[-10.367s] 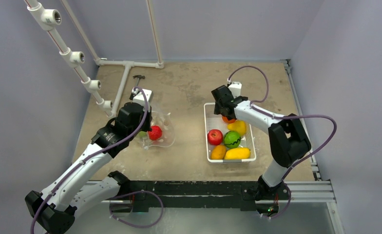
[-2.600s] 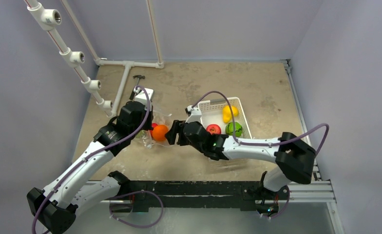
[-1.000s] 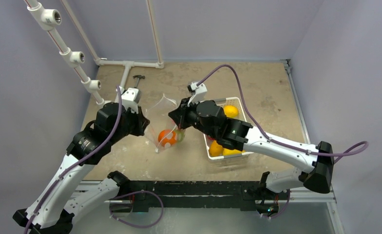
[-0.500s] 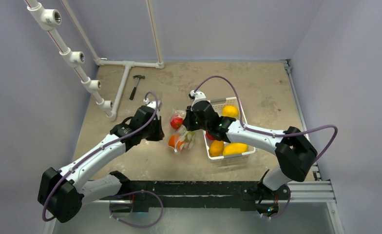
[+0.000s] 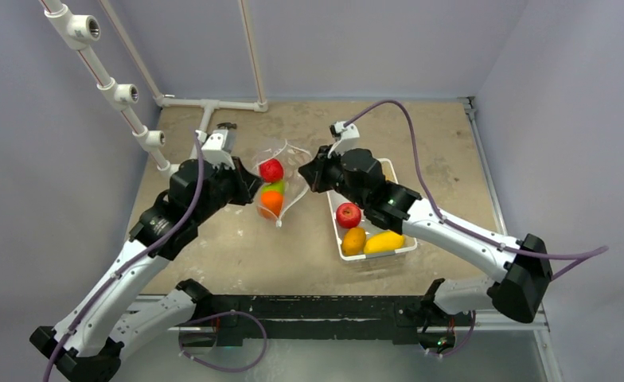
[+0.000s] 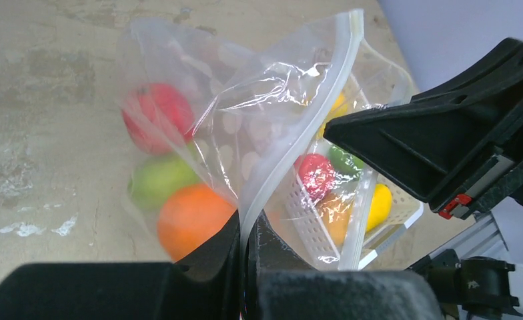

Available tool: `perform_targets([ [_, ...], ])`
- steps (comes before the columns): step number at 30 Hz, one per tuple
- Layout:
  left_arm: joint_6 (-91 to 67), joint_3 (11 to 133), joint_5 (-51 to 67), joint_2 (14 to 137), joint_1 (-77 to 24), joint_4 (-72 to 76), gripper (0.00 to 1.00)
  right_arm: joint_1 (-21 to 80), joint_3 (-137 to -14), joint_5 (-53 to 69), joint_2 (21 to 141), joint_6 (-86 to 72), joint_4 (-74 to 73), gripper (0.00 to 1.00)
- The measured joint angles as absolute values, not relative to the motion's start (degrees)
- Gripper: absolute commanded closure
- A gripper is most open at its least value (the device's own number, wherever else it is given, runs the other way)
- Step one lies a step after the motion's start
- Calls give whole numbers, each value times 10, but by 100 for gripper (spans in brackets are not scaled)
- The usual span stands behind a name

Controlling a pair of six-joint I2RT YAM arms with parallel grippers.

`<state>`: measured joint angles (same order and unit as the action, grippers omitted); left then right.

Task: Place the food in the zip-top bag and seal the zipper
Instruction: Adjust the zipper food storage bag at the center of the board.

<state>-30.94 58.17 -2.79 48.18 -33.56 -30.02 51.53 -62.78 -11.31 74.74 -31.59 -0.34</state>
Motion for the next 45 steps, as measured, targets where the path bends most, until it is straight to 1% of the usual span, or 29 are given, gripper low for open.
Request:
perform_targets([
  [3,-312,544,-28,490,-336,-282,100,515,-620,-110,771,-316,17,100],
  [6,-320,489,-28,519,-336,-280,100,515,-596,-102,822,-318,37,100],
  [9,-324,458,-25,549,-336,-291,100,515,-576,-88,872,-320,38,100],
  [13,-323,460,-22,543,-336,-297,100,515,-568,-79,886,-322,32,100],
  [22,-309,539,-35,505,-336,-320,100,515,-602,-95,828,-321,31,99],
  [24,-303,545,-45,500,-336,-323,100,515,-607,-95,822,-321,31,93],
  [26,-298,545,-58,499,-336,-326,100,515,-608,-96,821,-321,31,84],
  [29,-288,545,-75,500,-336,-334,100,515,-608,-95,821,-321,29,77],
  [32,-279,545,-90,500,-336,-338,100,515,-608,-96,820,-321,28,73],
  [34,-273,545,-98,501,-336,-340,100,515,-608,-97,819,-320,26,67],
  [38,-258,546,-112,507,-336,-340,100,515,-608,-97,808,-320,23,60],
  [42,-243,559,-124,522,-336,-345,100,515,-609,-100,792,-321,13,55],
  [45,-232,573,-133,530,-336,-349,100,515,-609,-108,767,-320,3,54],
])
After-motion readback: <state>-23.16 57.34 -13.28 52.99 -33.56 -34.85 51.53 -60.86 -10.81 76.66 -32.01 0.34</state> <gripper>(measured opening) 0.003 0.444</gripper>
